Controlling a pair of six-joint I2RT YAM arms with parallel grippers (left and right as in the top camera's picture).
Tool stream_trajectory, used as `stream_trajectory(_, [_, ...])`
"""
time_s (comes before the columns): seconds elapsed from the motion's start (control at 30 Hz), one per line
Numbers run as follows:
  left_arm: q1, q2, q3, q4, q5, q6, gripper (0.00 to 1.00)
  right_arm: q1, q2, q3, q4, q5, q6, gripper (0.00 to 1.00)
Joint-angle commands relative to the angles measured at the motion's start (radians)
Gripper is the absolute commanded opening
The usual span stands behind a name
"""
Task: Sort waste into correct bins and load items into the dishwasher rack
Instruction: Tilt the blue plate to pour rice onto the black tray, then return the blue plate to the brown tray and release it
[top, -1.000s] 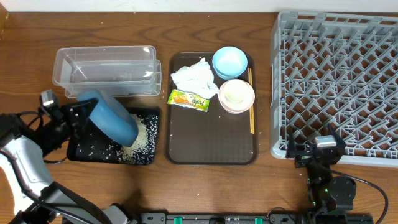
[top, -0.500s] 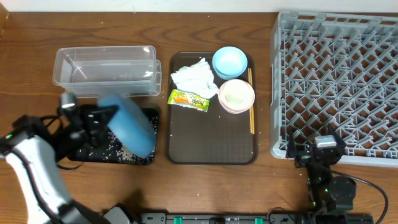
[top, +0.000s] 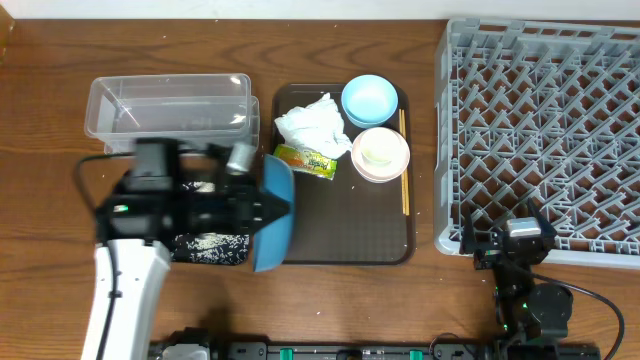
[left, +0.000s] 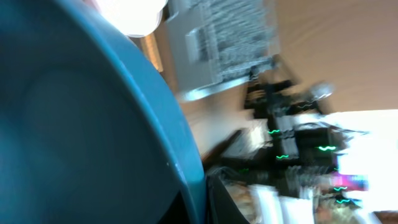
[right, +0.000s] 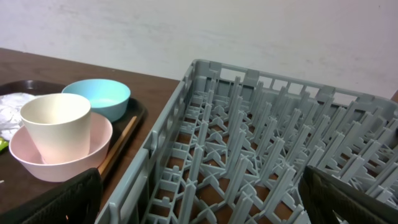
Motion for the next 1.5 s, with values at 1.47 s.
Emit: stream_trajectory(1.47, [-0.785,0.251,0.029,0.426,-1.01,-0.451,0.39,-0.007,-0.006,-0.001,-0.004,0.003,-0.007,0.99])
